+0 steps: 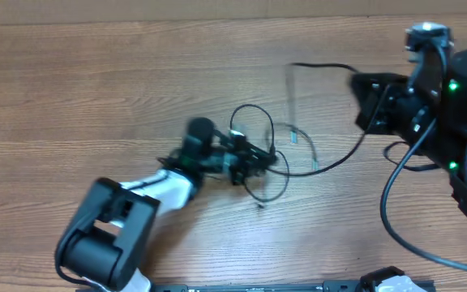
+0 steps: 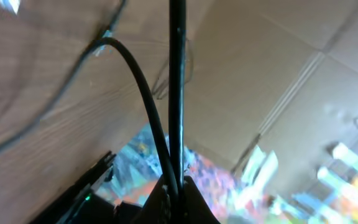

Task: Untangle cables

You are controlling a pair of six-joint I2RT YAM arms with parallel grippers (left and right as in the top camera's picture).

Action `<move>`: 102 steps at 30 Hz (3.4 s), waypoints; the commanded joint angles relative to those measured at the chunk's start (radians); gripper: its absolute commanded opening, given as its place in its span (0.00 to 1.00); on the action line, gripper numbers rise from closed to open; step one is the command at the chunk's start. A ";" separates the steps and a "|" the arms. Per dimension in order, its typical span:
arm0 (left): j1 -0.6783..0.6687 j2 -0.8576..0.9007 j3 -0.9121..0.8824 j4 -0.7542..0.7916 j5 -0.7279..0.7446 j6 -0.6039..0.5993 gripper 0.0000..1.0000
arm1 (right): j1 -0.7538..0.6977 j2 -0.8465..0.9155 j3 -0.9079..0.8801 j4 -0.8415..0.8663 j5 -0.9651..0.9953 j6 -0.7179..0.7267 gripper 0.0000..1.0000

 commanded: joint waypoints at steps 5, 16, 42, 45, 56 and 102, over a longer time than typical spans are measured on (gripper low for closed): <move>0.226 0.006 0.006 0.094 0.404 0.190 0.23 | 0.003 0.027 0.011 -0.172 0.431 0.241 0.05; 0.330 -0.001 0.006 0.866 0.379 -0.212 1.00 | 0.003 0.163 -0.056 -0.295 0.226 0.241 0.09; 0.159 -0.005 0.666 -0.837 -0.182 0.821 1.00 | 0.003 -0.419 -0.055 -0.242 0.100 0.237 0.82; 0.054 -0.005 0.842 -1.325 -0.588 1.080 1.00 | 0.003 -0.477 -0.055 -0.279 0.155 0.237 0.88; -0.212 -0.005 0.813 -1.919 -1.397 0.694 1.00 | 0.003 -0.492 -0.106 -0.291 0.209 0.238 0.93; -0.002 -0.138 0.682 -1.564 -1.048 0.755 0.04 | 0.003 -0.492 -0.240 -0.259 0.030 0.241 1.00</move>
